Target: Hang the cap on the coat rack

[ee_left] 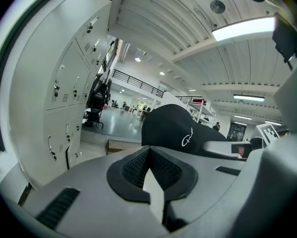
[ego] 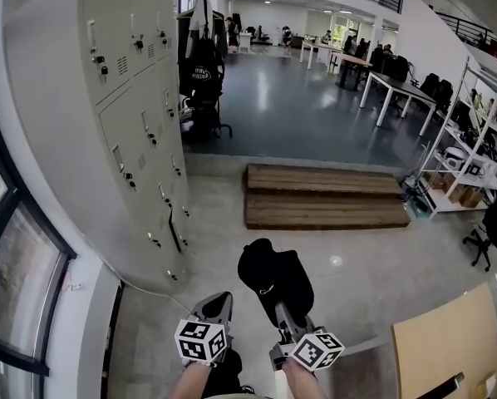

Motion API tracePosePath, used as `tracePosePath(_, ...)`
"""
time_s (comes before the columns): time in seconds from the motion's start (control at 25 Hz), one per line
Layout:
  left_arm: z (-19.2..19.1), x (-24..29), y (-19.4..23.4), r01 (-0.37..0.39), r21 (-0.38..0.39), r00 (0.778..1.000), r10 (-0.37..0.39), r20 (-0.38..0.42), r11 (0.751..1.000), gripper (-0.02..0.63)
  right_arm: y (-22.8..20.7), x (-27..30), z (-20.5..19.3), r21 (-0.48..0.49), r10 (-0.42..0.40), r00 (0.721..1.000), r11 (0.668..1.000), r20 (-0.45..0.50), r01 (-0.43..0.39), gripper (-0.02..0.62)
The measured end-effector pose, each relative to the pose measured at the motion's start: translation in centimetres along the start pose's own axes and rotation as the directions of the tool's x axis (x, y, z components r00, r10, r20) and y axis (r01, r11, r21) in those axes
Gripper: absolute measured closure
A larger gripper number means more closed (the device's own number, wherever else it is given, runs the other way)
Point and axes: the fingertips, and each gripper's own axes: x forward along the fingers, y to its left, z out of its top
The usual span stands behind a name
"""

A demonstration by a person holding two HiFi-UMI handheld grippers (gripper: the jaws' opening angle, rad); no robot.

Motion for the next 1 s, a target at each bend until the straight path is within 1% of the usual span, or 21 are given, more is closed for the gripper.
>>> tracePosePath(0.08, 0.7, 1.5, 0.9, 0.011, 0.001, 1.000, -0.011, -0.001, 1.000, 0.601, -0.5, 1.7, 0.6, -0.001, -0.005, 1.000, 1.000, 0.005, 0.005, 0.575)
tracePosePath(0.2, 2.1, 3.3, 3.4, 0.015, 0.005, 1.000, -0.016, 0.004, 1.000, 0.601, -0.5, 5.2, 1.0, -0.010, -0.003, 1.000, 1.000, 0.012, 0.003, 0.575)
tracePosePath(0.44, 5.2, 8.2, 8.5, 0.001, -0.009, 1.000, -0.001, 0.010, 1.000, 0.601, -2.2, 12.9, 2.8, -0.004, 0.000, 1.000, 1.000, -0.003, 0.000, 0.575)
tracePosePath(0.68, 9.1, 12.5, 14.4, -0.020, -0.027, 1.000, 0.021, 0.023, 0.999, 0.601, -2.0, 21.2, 4.7, -0.014, 0.030, 0.999, 0.999, -0.014, -0.031, 0.575)
tracePosePath(0.76, 10.2, 13.9, 16.0, -0.023, -0.028, 0.999, 0.024, 0.023, 0.999, 0.601, -2.4, 23.5, 5.1, -0.012, 0.028, 0.999, 1.000, -0.021, -0.029, 0.577)
tracePosePath(1.0, 11.6, 17.7, 19.7, -0.016, -0.042, 1.000, 0.016, 0.001, 0.999, 0.601, -4.0, 28.8, 6.1, -0.003, 0.007, 1.000, 1.000, -0.023, -0.007, 0.577)
